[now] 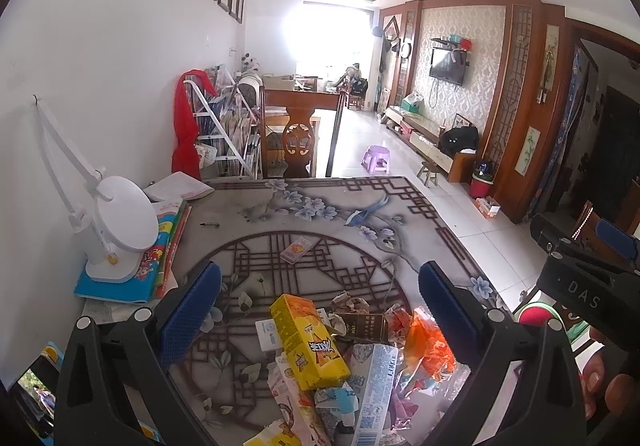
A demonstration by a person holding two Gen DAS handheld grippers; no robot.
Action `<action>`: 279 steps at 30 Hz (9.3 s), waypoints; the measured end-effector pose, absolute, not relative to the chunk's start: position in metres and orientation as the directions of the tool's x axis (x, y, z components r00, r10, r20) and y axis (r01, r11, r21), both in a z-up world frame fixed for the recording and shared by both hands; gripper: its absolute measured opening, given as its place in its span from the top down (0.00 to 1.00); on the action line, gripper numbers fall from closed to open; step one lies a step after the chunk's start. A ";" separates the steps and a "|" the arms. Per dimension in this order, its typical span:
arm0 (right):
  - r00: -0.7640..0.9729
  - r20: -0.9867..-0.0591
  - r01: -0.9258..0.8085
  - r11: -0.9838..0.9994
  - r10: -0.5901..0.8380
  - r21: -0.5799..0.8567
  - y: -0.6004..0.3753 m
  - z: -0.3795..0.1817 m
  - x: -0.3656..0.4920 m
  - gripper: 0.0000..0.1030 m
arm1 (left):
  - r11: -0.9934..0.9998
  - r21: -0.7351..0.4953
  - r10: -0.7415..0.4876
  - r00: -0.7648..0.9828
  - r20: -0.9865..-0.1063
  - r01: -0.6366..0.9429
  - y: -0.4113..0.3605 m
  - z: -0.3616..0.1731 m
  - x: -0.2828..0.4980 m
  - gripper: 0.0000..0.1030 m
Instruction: Collect trash
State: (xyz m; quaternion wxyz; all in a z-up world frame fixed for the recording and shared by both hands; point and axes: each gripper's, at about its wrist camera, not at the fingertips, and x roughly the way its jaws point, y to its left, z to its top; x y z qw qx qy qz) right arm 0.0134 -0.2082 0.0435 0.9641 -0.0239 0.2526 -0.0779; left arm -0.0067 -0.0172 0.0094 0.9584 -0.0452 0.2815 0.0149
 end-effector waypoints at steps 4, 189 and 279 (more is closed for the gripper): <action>0.860 -0.484 0.141 0.986 -0.164 -0.083 -0.210 0.043 0.012 0.04 | 0.996 -0.077 0.004 0.841 -0.542 -0.054 -0.017 0.009 -0.007 0.08; 0.687 -0.726 0.305 0.918 -0.028 0.253 -0.586 -0.100 0.033 0.32 | 0.854 -0.279 -0.493 0.510 -0.705 0.439 -0.374 -0.093 0.086 0.30; 0.376 -0.919 -0.272 0.962 0.120 0.015 -0.153 -0.174 0.031 0.52 | 0.978 -0.195 -0.093 0.676 -0.731 -0.076 0.036 -0.101 0.034 0.70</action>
